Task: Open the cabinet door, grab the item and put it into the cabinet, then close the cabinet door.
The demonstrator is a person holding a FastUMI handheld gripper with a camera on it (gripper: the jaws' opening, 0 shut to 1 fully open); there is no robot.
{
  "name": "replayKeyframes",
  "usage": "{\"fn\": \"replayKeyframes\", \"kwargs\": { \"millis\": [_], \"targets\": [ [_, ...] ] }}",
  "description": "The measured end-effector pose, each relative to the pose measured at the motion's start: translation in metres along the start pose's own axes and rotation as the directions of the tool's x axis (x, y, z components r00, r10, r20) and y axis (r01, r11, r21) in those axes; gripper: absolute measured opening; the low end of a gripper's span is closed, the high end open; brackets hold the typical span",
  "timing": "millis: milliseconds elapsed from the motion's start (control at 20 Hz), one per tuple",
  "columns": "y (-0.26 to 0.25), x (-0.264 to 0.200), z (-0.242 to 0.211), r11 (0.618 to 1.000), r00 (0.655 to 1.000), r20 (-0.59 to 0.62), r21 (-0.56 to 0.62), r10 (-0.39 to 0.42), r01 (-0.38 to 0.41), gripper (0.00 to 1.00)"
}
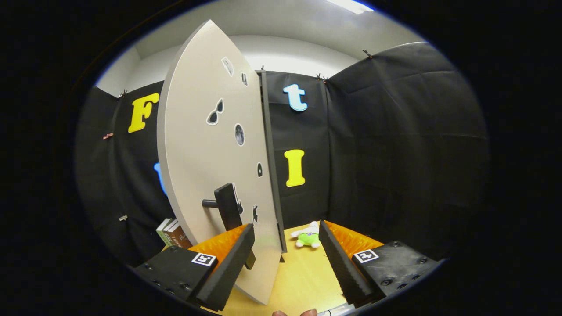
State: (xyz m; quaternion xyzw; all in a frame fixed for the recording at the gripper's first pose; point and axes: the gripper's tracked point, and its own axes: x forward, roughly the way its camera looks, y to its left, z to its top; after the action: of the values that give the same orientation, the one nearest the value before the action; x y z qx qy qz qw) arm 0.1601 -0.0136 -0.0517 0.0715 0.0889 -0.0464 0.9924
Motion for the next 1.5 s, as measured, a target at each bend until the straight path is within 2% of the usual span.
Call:
{"fn": "replayKeyframes", "kwargs": {
  "millis": [450, 850, 1500],
  "targets": [
    [0.071, 0.019, -0.013, 0.992, 0.992, -0.036, 0.012, 0.122, -0.122, 0.98],
    [0.141, 0.034, -0.023, 0.974, 0.973, -0.053, -0.030, 0.225, -0.227, 0.98],
    [0.147, 0.028, -0.018, 0.966, 0.968, -0.004, -0.069, 0.251, -0.250, 0.98]
  ]
}}
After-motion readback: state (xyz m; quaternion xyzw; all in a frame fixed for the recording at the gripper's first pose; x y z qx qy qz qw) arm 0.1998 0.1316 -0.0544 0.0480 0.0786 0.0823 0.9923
